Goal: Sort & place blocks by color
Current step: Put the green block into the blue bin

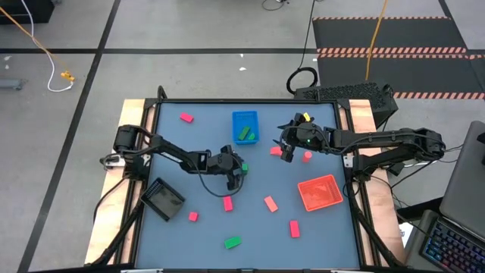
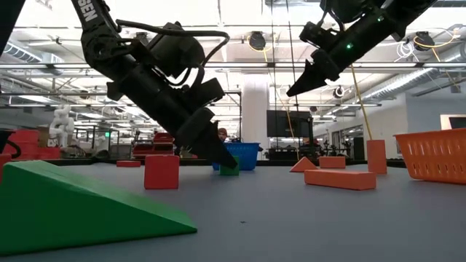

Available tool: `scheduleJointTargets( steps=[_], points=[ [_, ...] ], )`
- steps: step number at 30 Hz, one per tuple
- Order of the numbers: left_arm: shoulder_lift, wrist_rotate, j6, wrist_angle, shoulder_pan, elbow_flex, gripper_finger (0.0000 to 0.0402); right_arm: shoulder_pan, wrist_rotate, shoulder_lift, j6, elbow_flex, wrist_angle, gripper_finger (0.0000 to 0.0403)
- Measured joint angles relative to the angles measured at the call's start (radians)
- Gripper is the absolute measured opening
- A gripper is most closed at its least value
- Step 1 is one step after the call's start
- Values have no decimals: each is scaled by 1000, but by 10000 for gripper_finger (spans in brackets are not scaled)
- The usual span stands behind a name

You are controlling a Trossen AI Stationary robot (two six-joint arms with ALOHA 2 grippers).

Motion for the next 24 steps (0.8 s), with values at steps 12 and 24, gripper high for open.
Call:
scheduleJointTargets(
  steps=[12, 24],
  points=[
    [0, -13, -30, 0, -1, 0, 132, 0, 0, 0, 0, 0, 0, 251],
    [-72, -81, 10, 38, 27, 78, 132, 0, 0, 0, 0, 0, 0, 251]
  ],
)
